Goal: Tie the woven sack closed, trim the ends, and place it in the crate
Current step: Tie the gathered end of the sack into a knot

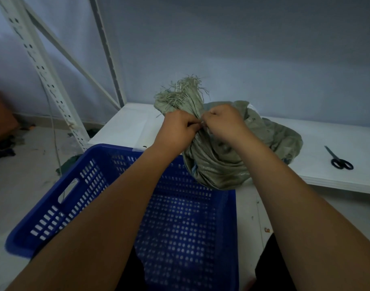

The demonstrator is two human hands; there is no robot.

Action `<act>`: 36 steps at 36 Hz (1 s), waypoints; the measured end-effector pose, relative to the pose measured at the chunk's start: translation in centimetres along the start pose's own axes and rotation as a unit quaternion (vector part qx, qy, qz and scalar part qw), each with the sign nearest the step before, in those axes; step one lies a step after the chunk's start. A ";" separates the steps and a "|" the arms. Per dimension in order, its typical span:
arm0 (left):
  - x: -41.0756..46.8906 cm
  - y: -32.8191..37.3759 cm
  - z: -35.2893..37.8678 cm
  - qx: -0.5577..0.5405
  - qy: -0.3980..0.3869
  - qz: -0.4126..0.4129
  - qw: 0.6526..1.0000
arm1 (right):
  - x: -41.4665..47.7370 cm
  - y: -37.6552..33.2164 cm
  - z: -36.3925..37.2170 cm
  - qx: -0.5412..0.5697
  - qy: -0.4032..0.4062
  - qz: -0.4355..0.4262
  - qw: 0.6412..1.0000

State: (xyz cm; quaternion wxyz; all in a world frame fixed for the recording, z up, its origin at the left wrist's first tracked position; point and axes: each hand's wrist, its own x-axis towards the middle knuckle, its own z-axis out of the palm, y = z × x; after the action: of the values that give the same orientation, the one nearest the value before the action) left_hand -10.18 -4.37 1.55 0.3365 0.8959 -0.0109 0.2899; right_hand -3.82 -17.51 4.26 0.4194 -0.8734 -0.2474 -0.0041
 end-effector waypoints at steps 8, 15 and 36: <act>0.0 -0.2 0.2 0.016 -0.003 -0.016 1.000 | -0.1 0.2 0.3 -0.027 -0.021 0.007 0.999; -0.1 -0.3 0.2 0.013 -0.002 -0.013 1.000 | 0.0 0.3 0.7 0.023 -0.033 0.025 0.999; 0.1 0.2 0.3 -0.099 0.000 -0.097 0.990 | -0.4 -0.2 0.2 0.056 0.012 0.027 0.998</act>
State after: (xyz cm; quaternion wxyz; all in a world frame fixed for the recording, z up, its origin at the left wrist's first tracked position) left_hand -9.95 -4.68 1.52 0.4504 0.8548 0.0476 0.2533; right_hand -4.31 -17.41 4.20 0.4702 -0.8551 -0.2181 0.0108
